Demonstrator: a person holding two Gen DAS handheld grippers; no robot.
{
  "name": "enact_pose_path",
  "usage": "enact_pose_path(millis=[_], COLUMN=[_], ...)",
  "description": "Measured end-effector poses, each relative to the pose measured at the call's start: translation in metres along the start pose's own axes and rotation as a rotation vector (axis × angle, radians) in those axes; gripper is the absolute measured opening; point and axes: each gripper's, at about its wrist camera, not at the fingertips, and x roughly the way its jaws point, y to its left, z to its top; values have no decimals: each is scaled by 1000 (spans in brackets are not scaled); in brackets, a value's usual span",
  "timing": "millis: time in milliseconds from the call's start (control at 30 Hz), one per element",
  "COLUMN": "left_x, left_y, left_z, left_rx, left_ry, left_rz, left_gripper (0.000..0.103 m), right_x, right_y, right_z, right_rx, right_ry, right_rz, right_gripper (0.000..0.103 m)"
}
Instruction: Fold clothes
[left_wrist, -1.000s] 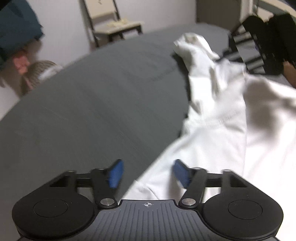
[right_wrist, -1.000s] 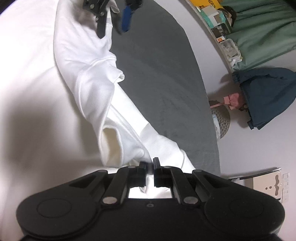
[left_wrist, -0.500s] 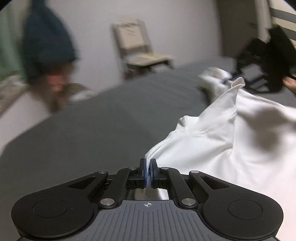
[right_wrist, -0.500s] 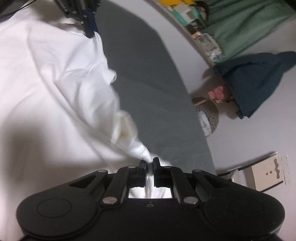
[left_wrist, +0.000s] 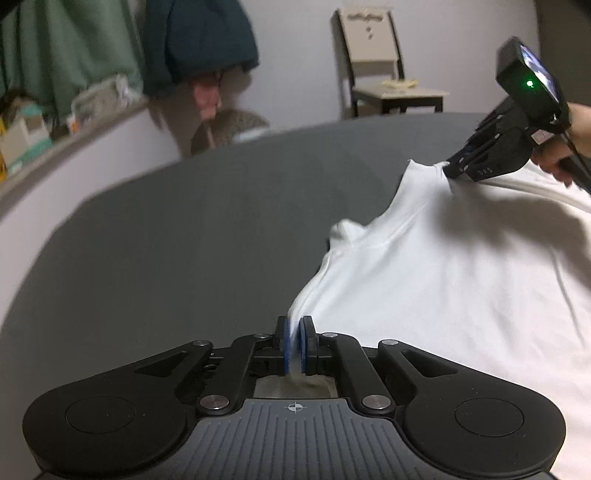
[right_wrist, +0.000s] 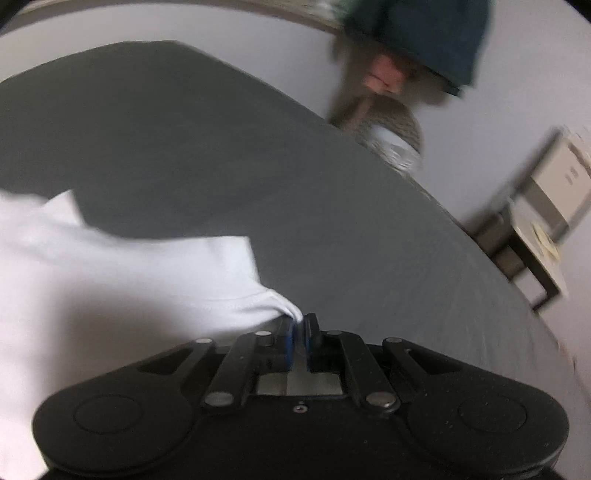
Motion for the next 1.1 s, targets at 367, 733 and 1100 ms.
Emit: enact_pose_path(millis=[367,733,1100], left_x=[-31,-9,5], left_y=[20,-130,-146], left_z=[11,-2,-37], left_rx=[-263,-377,-445], left_ry=[-215,-158,-227], left_rz=[75,-412,-357], left_gripper=[98,98,98], right_x=[-89,-47,-162], right_y=[-183,-239,-60], right_z=[-88,-197,-128], right_rx=[542,1409,124], right_ry=[-162,-96,-525], right_rz=[-163,298,472], right_gripper=[66,31,12])
